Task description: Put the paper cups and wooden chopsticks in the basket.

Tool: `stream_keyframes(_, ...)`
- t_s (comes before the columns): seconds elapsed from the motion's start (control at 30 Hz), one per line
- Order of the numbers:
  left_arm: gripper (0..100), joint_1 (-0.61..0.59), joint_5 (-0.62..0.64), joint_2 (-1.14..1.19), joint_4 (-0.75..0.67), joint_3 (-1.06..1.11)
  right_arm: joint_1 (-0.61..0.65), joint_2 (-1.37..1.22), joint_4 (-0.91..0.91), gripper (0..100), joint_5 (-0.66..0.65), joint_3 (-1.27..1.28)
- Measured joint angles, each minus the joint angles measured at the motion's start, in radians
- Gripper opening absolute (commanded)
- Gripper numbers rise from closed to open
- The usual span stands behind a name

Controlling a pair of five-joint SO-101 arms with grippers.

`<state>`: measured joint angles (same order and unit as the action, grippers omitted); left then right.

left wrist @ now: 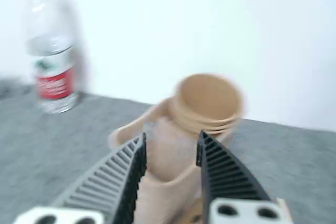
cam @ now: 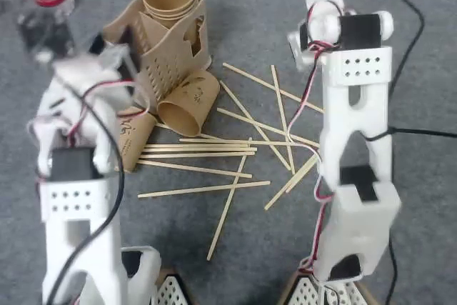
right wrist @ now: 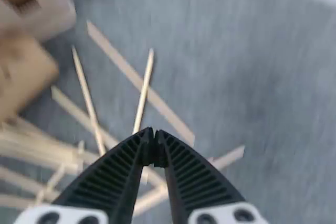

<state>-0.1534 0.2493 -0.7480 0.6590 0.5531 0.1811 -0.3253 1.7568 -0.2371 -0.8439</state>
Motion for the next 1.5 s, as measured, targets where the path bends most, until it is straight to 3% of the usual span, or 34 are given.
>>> stream_keyframes(0.13, 15, 0.052, 0.000, 0.206, 0.118, -0.275, 0.003, 0.176, -0.018, 0.7, -0.018, 0.364)
stream_keyframes(0.4, 15, 0.080, 0.000, 0.687, 0.276, -0.839, -0.002, 0.539, -0.288, 0.7, -0.037, 0.954)
stream_keyframes(0.7, 15, 0.080, 0.000, 1.086, 0.379, -1.163, -0.003, 0.799, -0.667, 0.7, -0.040, 1.499)
stream_keyframes(0.9, 15, 0.081, 0.000, 1.223, 0.413, -1.194, -0.003, 0.813, -0.761, 0.7, -0.040, 1.576)
stream_keyframes(1.23, 15, 0.078, 0.000, 1.227, 0.497, -1.398, -0.003, 0.821, -0.772, 0.7, -0.040, 1.585)
stream_keyframes(1.4, 15, 0.069, -0.028, 1.146, 0.741, -1.582, -0.005, 0.824, -0.836, 0.8, -0.040, 1.671)
stream_keyframes(1.5, 15, 0.078, -0.175, 1.083, 0.968, -1.679, -0.003, 0.824, -0.870, 0.9, -0.040, 1.705)
